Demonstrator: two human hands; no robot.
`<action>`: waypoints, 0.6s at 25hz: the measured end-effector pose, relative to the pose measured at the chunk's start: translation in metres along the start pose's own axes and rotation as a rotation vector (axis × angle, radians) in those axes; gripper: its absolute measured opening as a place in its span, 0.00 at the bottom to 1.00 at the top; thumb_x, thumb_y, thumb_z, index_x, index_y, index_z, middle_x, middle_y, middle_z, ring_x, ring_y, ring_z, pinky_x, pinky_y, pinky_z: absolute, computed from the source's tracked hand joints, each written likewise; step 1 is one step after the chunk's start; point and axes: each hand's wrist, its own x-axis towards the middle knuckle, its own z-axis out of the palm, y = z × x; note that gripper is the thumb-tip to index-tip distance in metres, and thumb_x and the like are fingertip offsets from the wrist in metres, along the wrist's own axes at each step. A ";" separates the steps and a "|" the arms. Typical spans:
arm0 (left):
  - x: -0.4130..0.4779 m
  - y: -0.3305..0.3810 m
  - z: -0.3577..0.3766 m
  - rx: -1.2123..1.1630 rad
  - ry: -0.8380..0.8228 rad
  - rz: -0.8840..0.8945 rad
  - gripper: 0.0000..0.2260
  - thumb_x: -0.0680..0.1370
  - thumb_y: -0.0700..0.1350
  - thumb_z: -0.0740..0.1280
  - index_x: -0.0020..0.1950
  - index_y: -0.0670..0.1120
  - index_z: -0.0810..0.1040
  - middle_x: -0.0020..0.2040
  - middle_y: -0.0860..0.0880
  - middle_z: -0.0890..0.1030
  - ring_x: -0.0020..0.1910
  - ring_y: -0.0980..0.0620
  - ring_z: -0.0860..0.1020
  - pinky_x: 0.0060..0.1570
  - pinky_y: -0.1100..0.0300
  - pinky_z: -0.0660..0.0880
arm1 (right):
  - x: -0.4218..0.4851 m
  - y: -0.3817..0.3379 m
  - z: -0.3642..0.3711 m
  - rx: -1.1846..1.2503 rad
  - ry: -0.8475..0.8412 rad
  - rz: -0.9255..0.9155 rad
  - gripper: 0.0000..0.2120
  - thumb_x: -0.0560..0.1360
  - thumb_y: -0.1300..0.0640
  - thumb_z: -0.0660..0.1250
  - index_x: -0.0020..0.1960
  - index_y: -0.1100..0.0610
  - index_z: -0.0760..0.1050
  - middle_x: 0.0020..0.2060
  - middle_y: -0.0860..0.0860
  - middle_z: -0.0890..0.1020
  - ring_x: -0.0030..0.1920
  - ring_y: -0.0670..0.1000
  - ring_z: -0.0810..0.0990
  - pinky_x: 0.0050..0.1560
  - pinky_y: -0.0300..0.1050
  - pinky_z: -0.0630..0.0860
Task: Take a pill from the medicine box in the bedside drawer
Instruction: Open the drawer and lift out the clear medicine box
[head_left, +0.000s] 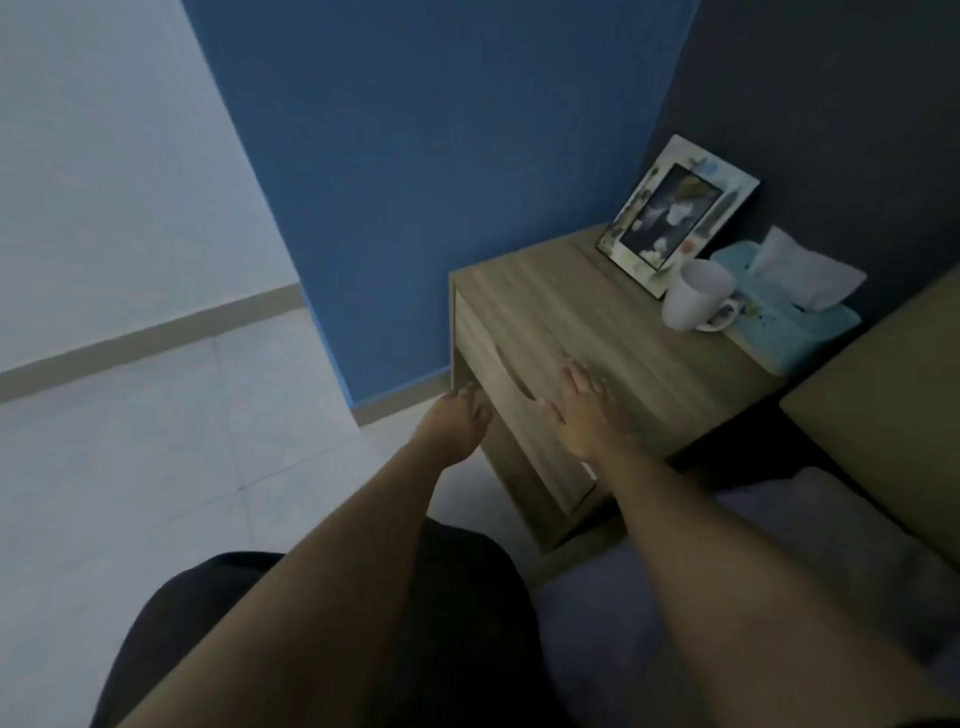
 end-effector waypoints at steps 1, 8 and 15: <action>0.016 0.002 0.007 -0.042 -0.011 -0.015 0.24 0.81 0.49 0.53 0.73 0.38 0.60 0.71 0.36 0.68 0.70 0.39 0.66 0.66 0.53 0.64 | 0.011 0.006 0.006 -0.010 -0.008 0.011 0.29 0.81 0.46 0.49 0.76 0.60 0.48 0.77 0.56 0.51 0.77 0.56 0.49 0.76 0.53 0.46; 0.109 -0.018 0.042 -0.240 -0.150 -0.212 0.24 0.81 0.53 0.53 0.71 0.38 0.65 0.70 0.37 0.70 0.68 0.40 0.69 0.69 0.51 0.65 | 0.059 0.034 0.050 0.012 0.071 -0.007 0.26 0.81 0.48 0.46 0.76 0.56 0.47 0.78 0.52 0.50 0.77 0.52 0.45 0.75 0.51 0.43; 0.160 -0.021 0.061 -0.327 -0.150 -0.276 0.28 0.77 0.57 0.60 0.69 0.37 0.68 0.64 0.38 0.76 0.60 0.40 0.77 0.63 0.47 0.72 | 0.056 0.037 0.062 0.055 0.178 0.011 0.29 0.79 0.41 0.44 0.76 0.52 0.49 0.77 0.48 0.53 0.76 0.46 0.45 0.73 0.52 0.51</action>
